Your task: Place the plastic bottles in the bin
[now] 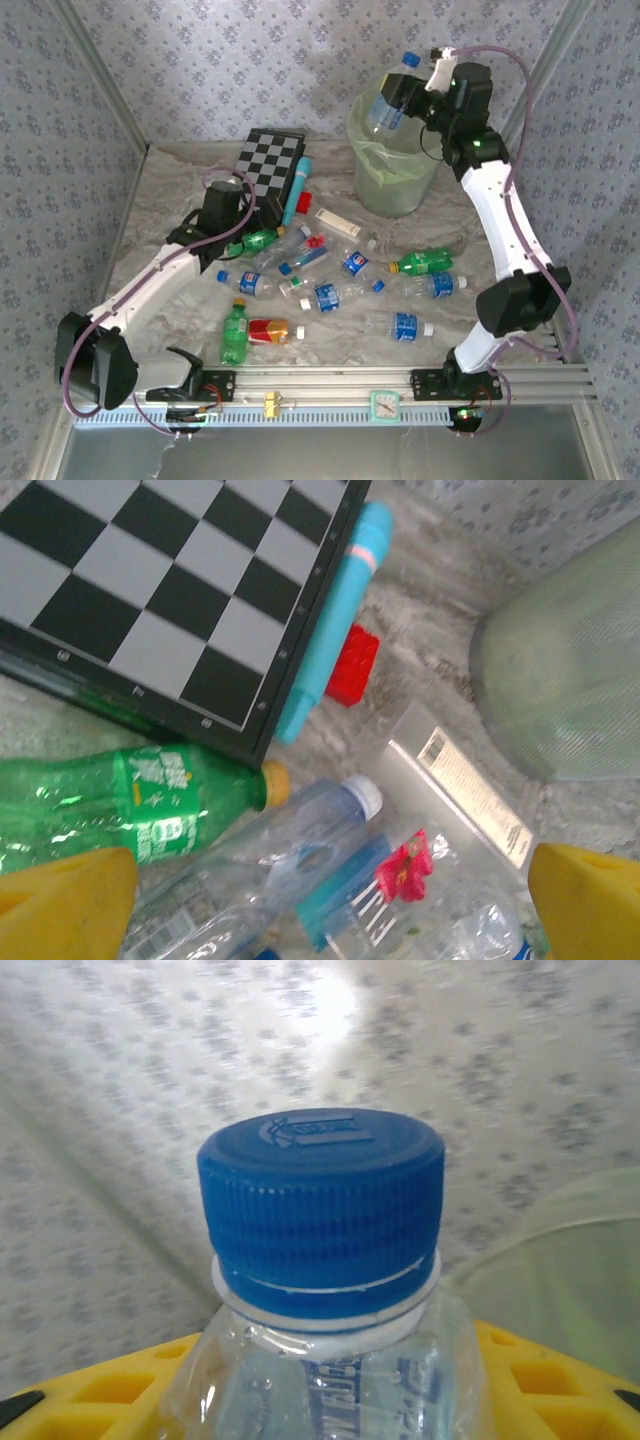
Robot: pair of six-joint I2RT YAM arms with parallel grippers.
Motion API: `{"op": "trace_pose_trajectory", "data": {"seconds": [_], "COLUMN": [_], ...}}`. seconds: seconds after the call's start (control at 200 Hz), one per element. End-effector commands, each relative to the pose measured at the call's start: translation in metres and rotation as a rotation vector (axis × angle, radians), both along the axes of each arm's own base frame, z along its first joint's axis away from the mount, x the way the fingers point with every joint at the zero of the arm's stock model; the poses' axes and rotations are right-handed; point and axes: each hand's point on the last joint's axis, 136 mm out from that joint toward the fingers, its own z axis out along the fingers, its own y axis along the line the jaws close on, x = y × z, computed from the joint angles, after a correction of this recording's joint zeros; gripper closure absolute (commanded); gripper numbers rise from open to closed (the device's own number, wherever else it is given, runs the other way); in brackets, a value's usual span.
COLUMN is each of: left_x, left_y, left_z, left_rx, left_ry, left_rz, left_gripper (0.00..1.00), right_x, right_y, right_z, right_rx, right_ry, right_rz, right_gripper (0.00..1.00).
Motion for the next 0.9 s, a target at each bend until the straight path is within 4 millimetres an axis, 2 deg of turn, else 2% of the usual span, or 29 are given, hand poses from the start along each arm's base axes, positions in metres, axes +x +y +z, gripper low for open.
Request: {"op": "trace_pose_trajectory", "data": {"seconds": [0.0, 0.115, 0.265, 0.39, 0.51, 0.74, 0.815, 0.895], "left_x": [-0.004, -0.005, -0.005, -0.003, -0.002, -0.002, -0.003, -0.004], "left_y": [0.003, 0.005, 0.007, 0.008, 0.009, 0.011, 0.012, 0.013], "left_z": [0.003, 0.005, 0.005, 0.003, 0.001, -0.001, -0.001, 0.0], "left_rx": [-0.013, 0.001, 0.017, 0.021, 0.022, 0.029, 0.03, 0.031], "left_ry": [0.008, -0.006, -0.012, -0.007, 0.0, 0.007, 0.01, 0.009], "left_rz": [0.02, 0.015, 0.008, 0.02, 0.026, 0.03, 0.032, 0.029], "left_gripper": [0.0, 0.0, 0.0, 0.0, 0.0, 0.0, 0.0, 0.0], "right_x": [0.03, 0.047, 0.065, 0.071, 0.072, 0.076, 0.077, 0.078], "right_y": [-0.032, -0.044, -0.053, -0.046, -0.035, -0.026, -0.026, -0.027], "right_z": [-0.041, -0.068, -0.117, -0.162, -0.191, -0.218, -0.217, -0.209], "right_rx": [-0.132, -0.21, -0.292, -0.348, -0.409, -0.447, -0.447, -0.448], "right_ry": [0.104, 0.176, 0.32, 0.458, 0.533, 0.59, 0.591, 0.576], "right_rz": [-0.181, -0.245, -0.297, -0.269, -0.248, -0.233, -0.233, -0.235], "right_gripper": [0.49, 0.49, 0.49, 0.48, 0.47, 0.43, 0.37, 0.24]}}
